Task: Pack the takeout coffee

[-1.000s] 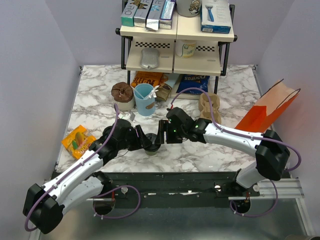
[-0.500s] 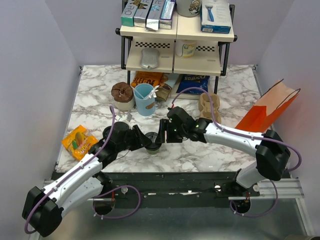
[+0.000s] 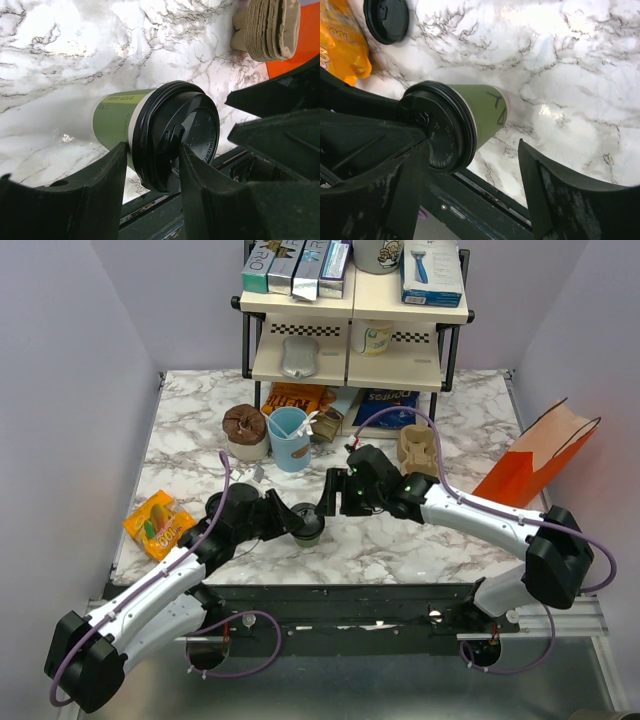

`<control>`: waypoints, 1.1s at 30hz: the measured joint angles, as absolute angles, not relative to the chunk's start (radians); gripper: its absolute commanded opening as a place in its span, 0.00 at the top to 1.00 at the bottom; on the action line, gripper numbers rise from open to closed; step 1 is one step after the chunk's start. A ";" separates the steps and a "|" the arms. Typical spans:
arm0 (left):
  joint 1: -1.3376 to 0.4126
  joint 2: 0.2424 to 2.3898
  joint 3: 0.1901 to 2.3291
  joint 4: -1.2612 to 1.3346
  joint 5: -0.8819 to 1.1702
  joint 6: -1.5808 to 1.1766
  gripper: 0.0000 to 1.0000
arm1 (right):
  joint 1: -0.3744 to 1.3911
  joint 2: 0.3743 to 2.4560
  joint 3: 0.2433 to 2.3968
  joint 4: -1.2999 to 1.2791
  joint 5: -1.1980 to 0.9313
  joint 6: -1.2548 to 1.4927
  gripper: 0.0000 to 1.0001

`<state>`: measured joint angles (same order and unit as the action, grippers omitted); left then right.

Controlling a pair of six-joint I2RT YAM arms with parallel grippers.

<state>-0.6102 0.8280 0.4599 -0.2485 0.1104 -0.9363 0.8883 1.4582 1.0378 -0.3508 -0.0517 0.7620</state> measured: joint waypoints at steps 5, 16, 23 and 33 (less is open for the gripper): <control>-0.610 0.841 0.460 -0.231 0.116 -0.936 0.69 | 0.856 1.504 1.028 -0.280 -0.113 0.767 0.38; -0.608 0.830 0.403 -0.144 0.123 -0.983 0.72 | 0.830 1.558 0.959 -0.099 -0.231 0.831 0.66; -0.600 0.803 0.346 -0.083 0.134 -1.047 0.78 | 0.807 1.572 0.925 -0.038 -0.275 0.860 0.75; -0.595 0.794 0.344 -0.095 0.132 -1.092 0.33 | 0.803 1.597 0.957 -0.033 -0.290 0.794 0.69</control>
